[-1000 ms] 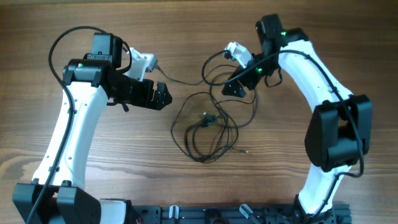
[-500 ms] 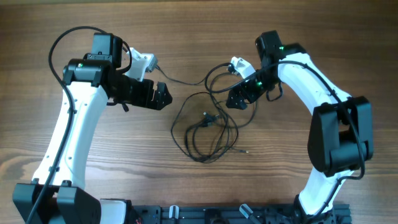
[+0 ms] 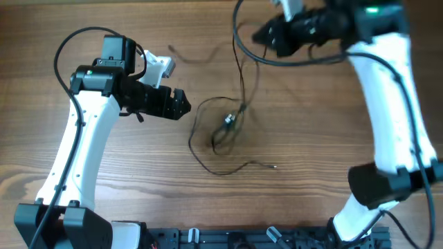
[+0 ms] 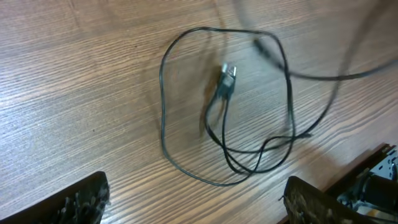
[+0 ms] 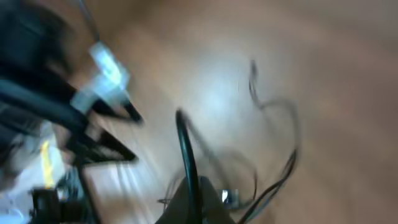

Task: Untangle cables

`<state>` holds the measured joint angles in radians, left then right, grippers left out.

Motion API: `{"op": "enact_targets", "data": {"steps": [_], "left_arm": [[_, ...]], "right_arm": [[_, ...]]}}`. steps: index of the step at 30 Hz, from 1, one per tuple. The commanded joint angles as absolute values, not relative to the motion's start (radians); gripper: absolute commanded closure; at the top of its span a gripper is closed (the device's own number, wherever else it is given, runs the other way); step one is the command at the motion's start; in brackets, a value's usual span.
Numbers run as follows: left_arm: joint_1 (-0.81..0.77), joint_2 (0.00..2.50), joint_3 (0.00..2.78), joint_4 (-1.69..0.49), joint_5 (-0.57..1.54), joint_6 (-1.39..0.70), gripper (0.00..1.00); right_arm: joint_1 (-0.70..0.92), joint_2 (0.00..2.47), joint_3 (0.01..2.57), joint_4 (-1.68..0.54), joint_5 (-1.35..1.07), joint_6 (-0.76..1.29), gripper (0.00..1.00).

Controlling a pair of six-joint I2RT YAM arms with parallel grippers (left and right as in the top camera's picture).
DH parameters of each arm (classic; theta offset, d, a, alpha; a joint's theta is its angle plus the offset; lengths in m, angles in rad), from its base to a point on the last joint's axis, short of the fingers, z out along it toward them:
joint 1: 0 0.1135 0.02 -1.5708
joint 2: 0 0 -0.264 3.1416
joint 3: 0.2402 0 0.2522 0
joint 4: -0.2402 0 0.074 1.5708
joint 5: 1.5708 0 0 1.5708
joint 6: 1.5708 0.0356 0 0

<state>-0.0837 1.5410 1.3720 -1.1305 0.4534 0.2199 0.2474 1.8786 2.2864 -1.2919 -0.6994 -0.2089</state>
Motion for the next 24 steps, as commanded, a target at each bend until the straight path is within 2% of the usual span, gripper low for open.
{"op": "enact_targets", "data": {"steps": [1, 4, 5, 6, 8, 9, 12, 14, 16, 18, 20, 22, 24], "left_arm": [[-0.081, 1.549, 1.371, -1.118, 0.459, 0.227, 0.09], [-0.081, 1.549, 1.371, -1.114, 0.479, 0.228, 0.14], [-0.081, 1.549, 1.371, -1.114, 0.520, 0.229, 0.19], [-0.084, 1.549, 1.371, -1.136, 0.655, 0.303, 0.20], [-0.101, 1.549, 1.371, -1.223, 0.848, 0.500, 0.13], [-0.113, 1.549, 1.371, -1.256, 0.875, 0.551, 0.13], [-0.197, 1.549, 1.371, -1.299, 0.888, 0.600, 0.13], [-0.266, 1.549, 1.371, -1.349, 0.913, 0.726, 0.13], [-0.352, 1.549, 1.371, -1.343, 0.886, 0.759, 0.13], [-0.402, 1.549, 1.371, -1.278, 0.867, 0.727, 0.15], [-0.413, 1.549, 1.371, -1.163, 0.849, 0.596, 0.17], [-0.413, 1.549, 1.371, -0.995, 0.728, 0.371, 0.19], [-0.413, 1.549, 1.371, -0.865, 0.642, 0.184, 0.16]], "right_arm": [[0.251, 1.808, 2.510, -1.275, -0.794, -0.123, 0.96], [0.251, 1.762, 2.605, -1.183, -0.847, -0.046, 0.96], [0.251, 1.741, 2.608, -1.144, -0.848, -0.044, 0.96], [0.251, 1.721, 2.608, -1.129, -0.848, -0.024, 0.96], [0.251, 1.716, 2.608, -1.135, -0.875, 0.009, 0.96], [0.251, 1.716, 2.608, -1.117, -0.913, 0.025, 0.96], [0.251, 1.716, 2.608, -0.976, -1.060, 0.141, 0.96], [0.252, 1.716, 2.608, -0.945, -1.106, 0.164, 0.96], [0.252, 1.716, 2.608, -0.954, -1.141, 0.165, 0.96], [0.252, 1.714, 2.608, -0.954, -1.178, 0.180, 0.96], [0.252, 1.712, 2.608, -0.954, -1.230, 0.191, 0.96], [0.252, 1.707, 2.608, -0.953, -1.271, 0.195, 0.96], [0.252, 1.702, 2.608, -0.933, -1.271, 0.214, 0.96]]}}
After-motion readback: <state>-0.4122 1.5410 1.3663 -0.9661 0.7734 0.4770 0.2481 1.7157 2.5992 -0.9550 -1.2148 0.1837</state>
